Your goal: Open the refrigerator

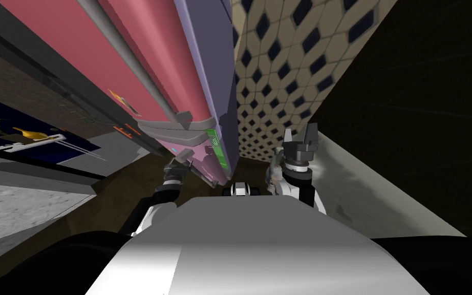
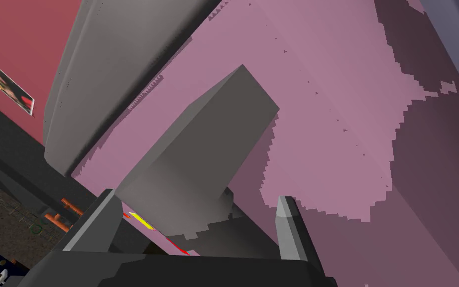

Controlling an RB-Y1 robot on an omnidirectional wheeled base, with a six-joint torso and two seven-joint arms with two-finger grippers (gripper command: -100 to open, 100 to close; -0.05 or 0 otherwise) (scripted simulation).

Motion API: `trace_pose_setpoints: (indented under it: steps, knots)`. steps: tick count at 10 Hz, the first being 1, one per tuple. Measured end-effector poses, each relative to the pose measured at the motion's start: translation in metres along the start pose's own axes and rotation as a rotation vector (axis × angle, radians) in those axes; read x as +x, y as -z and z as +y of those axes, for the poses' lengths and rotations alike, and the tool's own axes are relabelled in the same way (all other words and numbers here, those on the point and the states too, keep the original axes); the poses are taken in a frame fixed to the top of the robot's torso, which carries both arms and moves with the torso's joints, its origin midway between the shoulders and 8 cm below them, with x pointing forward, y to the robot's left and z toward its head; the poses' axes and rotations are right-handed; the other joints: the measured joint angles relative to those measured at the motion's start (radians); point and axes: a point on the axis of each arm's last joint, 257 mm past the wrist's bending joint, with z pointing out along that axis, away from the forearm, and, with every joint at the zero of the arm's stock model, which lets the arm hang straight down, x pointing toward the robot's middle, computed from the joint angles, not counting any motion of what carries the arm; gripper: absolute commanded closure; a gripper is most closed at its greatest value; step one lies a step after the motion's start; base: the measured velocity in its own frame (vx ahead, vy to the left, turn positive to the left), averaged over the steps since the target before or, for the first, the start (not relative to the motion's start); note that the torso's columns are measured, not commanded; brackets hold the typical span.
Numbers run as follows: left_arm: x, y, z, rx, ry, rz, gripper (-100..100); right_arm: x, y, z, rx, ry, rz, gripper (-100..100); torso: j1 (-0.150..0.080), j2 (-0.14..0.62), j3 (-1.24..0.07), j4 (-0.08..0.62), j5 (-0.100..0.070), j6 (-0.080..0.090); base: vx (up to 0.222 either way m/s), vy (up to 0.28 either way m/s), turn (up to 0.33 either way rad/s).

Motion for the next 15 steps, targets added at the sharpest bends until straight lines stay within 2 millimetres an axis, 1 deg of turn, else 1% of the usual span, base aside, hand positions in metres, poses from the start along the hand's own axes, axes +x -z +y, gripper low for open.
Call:
trace_pose_setpoints:
  steps: [1, 3, 6, 8, 10, 12, 13, 15]
  knots:
    - [0.004, -0.001, 0.003, -0.012, 0.002, 0.013, 100, 0.0, 0.0, 0.0, 0.0, 0.0, 0.0, 0, 0.0, 0.001, 0.001, 0.0, -0.001, 0.001, -0.243, 0.284, -0.075]
    - [0.009, -0.002, 0.011, -0.041, 0.004, 0.027, 100, 0.0, 0.0, 0.0, 0.0, 0.0, 0.0, 0, 0.009, -0.001, -0.001, 0.002, 0.002, -0.001, -0.233, 0.225, -0.097]
    - [0.016, -0.004, 0.013, -0.05, 0.005, 0.052, 100, 0.0, 0.0, 0.0, 0.0, 0.0, 0.0, 0, -0.001, 0.001, 0.002, 0.0, 0.0, -0.001, -0.25, 0.199, -0.099]
    - [0.021, -0.006, 0.017, -0.072, 0.005, 0.071, 100, 0.0, 0.0, 0.0, 0.0, 0.0, 0.0, 0, 0.001, 0.002, 0.002, 0.0, 0.0, 0.001, -0.243, 0.251, -0.134]
    - [0.027, -0.006, 0.019, -0.082, 0.001, 0.089, 100, 0.0, 0.0, 0.0, 0.0, 0.0, 0.0, 0, -0.006, 0.006, 0.005, 0.0, 0.001, 0.001, -0.249, 0.197, -0.082]
    - [0.029, -0.007, 0.018, -0.079, 0.0, 0.098, 100, 0.0, 0.0, 0.0, 0.0, 0.0, 0.0, 0, -0.018, 0.003, 0.005, -0.002, -0.001, 0.001, -0.097, 0.132, -0.059]
    - [0.031, -0.007, 0.022, -0.091, 0.006, 0.103, 100, 0.0, 0.0, 0.0, 0.0, 0.0, 0.0, 0, -0.01, 0.004, 0.003, -0.001, -0.001, 0.003, -0.26, 0.283, -0.207]
    - [0.037, -0.007, 0.031, -0.118, 0.012, 0.123, 100, 0.0, 0.0, 0.0, 0.0, 0.0, 0.0, 0, 0.002, 0.01, 0.007, 0.002, 0.002, -0.001, -0.208, 0.318, -0.087]
